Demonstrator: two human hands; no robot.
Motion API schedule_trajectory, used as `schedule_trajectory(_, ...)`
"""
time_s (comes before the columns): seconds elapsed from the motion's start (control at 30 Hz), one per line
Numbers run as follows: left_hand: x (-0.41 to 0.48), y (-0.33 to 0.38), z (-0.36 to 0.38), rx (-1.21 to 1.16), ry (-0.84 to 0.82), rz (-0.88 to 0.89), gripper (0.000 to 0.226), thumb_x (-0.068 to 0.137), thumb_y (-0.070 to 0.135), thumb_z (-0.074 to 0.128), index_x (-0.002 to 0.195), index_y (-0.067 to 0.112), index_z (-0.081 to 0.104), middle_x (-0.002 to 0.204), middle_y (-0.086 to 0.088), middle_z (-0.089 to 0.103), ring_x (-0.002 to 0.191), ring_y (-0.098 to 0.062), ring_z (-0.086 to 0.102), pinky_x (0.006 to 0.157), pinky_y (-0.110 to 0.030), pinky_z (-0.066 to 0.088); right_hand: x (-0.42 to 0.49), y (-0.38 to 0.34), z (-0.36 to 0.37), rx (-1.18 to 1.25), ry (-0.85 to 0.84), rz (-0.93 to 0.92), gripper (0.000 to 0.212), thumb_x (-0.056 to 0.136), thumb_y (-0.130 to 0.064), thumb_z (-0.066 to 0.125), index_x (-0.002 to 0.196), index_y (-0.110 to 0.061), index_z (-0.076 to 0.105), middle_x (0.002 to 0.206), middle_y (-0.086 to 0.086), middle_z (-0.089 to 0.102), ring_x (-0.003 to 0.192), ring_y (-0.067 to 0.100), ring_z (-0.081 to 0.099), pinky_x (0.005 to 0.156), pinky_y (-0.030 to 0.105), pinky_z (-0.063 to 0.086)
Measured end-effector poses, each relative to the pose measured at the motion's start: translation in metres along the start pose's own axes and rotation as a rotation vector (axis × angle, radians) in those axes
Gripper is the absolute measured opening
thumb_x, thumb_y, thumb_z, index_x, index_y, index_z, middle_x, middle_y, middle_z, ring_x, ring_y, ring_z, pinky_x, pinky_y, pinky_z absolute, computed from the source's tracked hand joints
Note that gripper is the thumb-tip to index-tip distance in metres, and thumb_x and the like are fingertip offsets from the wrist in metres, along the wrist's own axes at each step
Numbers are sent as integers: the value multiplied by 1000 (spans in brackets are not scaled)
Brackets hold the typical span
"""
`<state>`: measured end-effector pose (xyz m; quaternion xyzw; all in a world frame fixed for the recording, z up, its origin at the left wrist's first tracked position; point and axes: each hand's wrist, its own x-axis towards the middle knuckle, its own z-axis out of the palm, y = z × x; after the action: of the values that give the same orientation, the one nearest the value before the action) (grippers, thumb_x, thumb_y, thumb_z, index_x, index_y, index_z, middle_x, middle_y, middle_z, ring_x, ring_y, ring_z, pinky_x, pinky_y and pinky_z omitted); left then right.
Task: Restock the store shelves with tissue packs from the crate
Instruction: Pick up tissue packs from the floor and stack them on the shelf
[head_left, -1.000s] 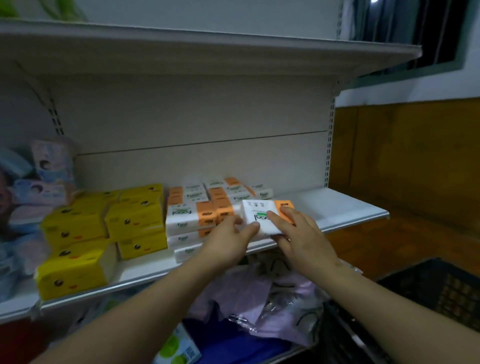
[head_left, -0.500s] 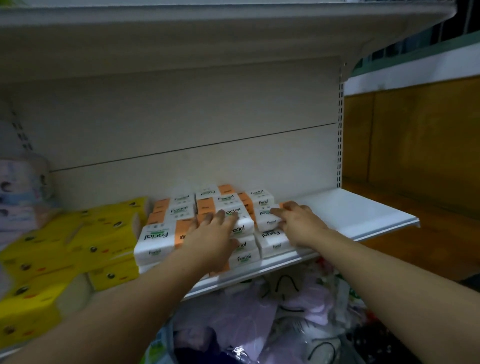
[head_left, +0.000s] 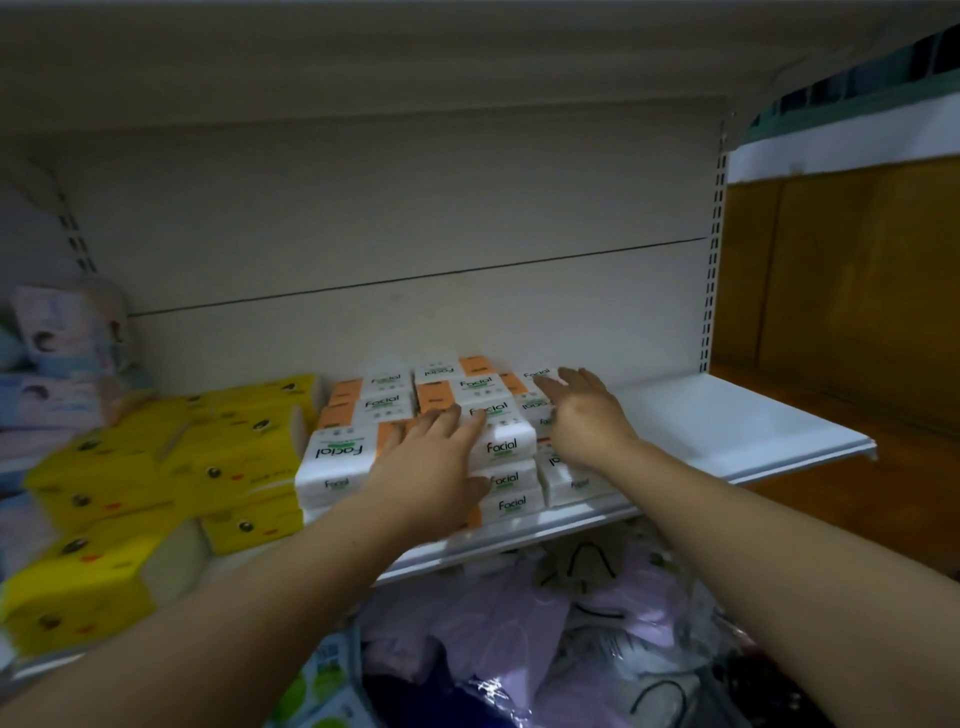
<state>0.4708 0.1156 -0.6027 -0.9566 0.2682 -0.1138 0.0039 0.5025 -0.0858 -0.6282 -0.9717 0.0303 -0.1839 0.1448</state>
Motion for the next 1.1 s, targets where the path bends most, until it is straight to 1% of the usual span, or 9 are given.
schedule_trajectory(0.13, -32, -13, -2, -25, 35, 15, 71, 92, 48, 44, 149, 29, 5, 159, 2, 3, 146, -19, 2, 119, -43, 6, -44, -43, -19, 183, 198, -148, 42, 99, -20, 37, 142, -18, 40, 149, 8, 33, 138, 22, 23, 115, 35, 20)
schedule_trajectory(0.2, -51, -24, -1, -48, 43, -5, 73, 92, 49, 45, 150, 29, 5, 159, 2, 1, 147, -18, 0, 119, -43, 7, -69, -70, -23, 194, 211, -231, 41, 99, -24, 39, 139, -18, 45, 146, 6, 37, 136, 21, 27, 113, 32, 19)
schedule_trajectory(0.33, -98, -54, 8, -74, 57, -43, 74, 91, 48, 47, 150, 29, 6, 159, 1, 3, 147, -18, 1, 118, -40, 9, -115, -120, -15, 199, 230, -419, 46, 88, -33, 42, 123, -9, 60, 129, 14, 55, 122, 31, 47, 106, 35, 31)
schedule_trajectory(0.57, -191, -117, 63, -198, -3, -118, 70, 90, 43, 53, 148, 24, 20, 158, -2, 10, 146, -19, 7, 118, -39, 15, -184, -182, 69, 194, -150, -502, 49, 93, -40, 44, 136, -16, 48, 141, 5, 44, 132, 20, 34, 109, 24, 19)
schedule_trajectory(0.67, -224, -133, 99, -256, -66, -196, 68, 91, 42, 52, 148, 23, 20, 159, -2, 9, 146, -19, 6, 118, -36, 13, -200, -191, 118, 199, -243, -495, 63, 87, -52, 33, 132, -13, 53, 137, 9, 49, 128, 24, 41, 108, 27, 24)
schedule_trajectory(0.8, -269, -146, 162, -378, -147, -324, 67, 92, 39, 53, 148, 20, 22, 158, -4, 10, 146, -20, 7, 117, -30, 11, -226, -194, 184, 244, -422, -477, 45, 96, -34, 49, 135, -14, 49, 137, 6, 47, 129, 23, 39, 107, 26, 25)
schedule_trajectory(0.9, -296, -146, 210, -514, -237, -457, 66, 92, 38, 53, 148, 20, 23, 158, -3, 12, 146, -18, 8, 116, -30, 14, -250, -186, 238, 249, -531, -487, 43, 97, -33, 48, 137, -17, 46, 138, 4, 45, 131, 20, 36, 107, 26, 26)
schedule_trajectory(1.03, -325, -137, 270, -656, -350, -609, 70, 84, 44, 53, 144, 14, 33, 152, -9, 29, 140, -20, 27, 110, -25, 24, -293, -171, 307, 235, -762, -386, 45, 97, -37, 46, 138, -21, 44, 138, 4, 46, 128, 20, 40, 104, 26, 30)
schedule_trajectory(1.1, -337, -132, 292, -706, -418, -664, 59, 89, 34, 55, 140, 10, 38, 146, -10, 38, 134, -23, 37, 103, -25, 30, -314, -163, 332, 263, -850, -276, 44, 95, -35, 50, 136, -19, 47, 137, 6, 50, 124, 21, 46, 100, 25, 33)
